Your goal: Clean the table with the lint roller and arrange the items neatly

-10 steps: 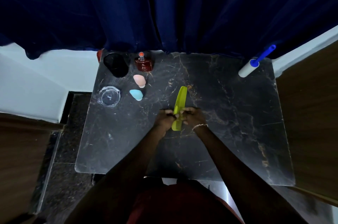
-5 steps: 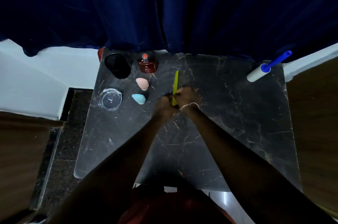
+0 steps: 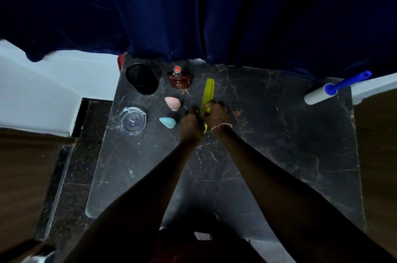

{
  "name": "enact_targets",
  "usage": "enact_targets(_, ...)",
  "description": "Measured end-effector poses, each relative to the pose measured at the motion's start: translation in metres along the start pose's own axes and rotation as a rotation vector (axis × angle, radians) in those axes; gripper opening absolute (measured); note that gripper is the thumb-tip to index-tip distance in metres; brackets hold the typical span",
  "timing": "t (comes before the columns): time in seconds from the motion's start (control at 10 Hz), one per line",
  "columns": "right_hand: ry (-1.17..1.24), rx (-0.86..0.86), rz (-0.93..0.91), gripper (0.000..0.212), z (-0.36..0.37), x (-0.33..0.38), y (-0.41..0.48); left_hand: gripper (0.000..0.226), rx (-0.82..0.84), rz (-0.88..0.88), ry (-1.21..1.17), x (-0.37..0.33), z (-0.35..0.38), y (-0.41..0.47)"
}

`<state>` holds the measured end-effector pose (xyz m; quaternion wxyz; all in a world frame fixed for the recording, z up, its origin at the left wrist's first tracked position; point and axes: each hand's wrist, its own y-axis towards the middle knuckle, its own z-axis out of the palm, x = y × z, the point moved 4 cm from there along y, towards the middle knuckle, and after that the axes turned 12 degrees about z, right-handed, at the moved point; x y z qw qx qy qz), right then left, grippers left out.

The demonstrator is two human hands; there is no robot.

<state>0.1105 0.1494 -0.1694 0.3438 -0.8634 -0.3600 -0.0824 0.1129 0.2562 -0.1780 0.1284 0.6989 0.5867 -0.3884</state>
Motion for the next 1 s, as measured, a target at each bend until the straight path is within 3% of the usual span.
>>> enact_targets(0.4,-0.104,-0.005,-0.058,0.025,0.008,0.002,0.001,0.036,0.117,0.133,0.344,-0.004,0.012,-0.002)
enact_targets(0.7,-0.029,0.0,-0.109,0.027,-0.005,-0.002,-0.026,0.042,0.191,0.223,0.423,-0.005,0.001,-0.023)
enact_targets(0.9,0.027,-0.083,-0.188,0.038,-0.019,-0.036,-0.07,0.05,0.231,0.399,0.366,-0.009,-0.019,-0.075)
enact_targets(1.0,-0.008,-0.216,-0.273,0.043,-0.023,-0.055,-0.093,0.046,0.169,0.49,0.398,-0.009,-0.034,-0.096)
